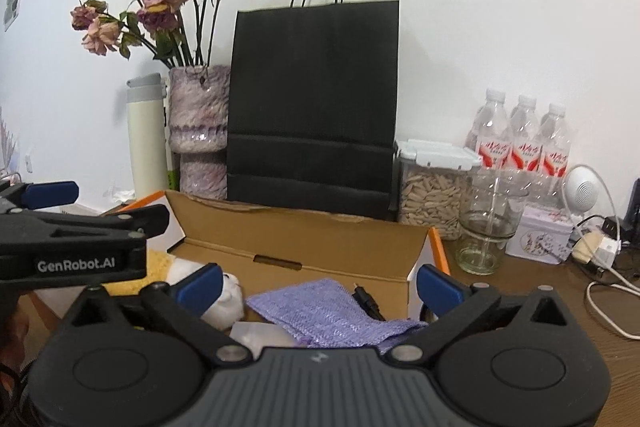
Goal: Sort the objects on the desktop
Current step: 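Withdraw both tools toward the red rose and black braided cable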
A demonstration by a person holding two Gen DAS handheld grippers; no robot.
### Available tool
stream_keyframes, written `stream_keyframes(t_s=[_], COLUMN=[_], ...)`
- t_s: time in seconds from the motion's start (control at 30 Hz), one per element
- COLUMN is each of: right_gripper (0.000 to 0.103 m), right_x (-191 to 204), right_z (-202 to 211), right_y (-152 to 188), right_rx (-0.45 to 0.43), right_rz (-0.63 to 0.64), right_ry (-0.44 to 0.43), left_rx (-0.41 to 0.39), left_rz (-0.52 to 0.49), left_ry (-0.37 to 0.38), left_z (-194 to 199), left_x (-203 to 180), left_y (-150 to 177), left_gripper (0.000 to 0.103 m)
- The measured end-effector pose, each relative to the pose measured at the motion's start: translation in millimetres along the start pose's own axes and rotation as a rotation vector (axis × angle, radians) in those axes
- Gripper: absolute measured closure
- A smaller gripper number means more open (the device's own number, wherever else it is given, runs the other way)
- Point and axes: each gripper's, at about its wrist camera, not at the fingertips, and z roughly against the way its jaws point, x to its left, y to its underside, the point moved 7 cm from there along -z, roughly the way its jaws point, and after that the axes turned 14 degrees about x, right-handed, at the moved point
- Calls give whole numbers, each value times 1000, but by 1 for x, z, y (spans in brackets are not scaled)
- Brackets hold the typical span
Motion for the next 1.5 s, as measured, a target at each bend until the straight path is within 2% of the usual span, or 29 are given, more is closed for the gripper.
stream_keyframes(t_s=[0.3, 0.9, 1.3, 1.5], right_gripper=[0, 0, 0, 0], right_x=[-8, -13, -20, -14], right_z=[27, 75, 79, 78], right_y=[12, 65, 102, 112], right_rx=[-37, -4, 117, 151], right_rz=[-9, 0, -23, -7], right_ry=[29, 54, 39, 24], left_rx=[-27, 44, 212, 266], left_rz=[11, 19, 84, 63], left_ry=[-3, 11, 63, 78], left_z=[24, 65, 67, 66], left_x=[5, 29, 64, 67], left_y=[12, 55, 93, 107], left_gripper=[0, 0, 0, 0])
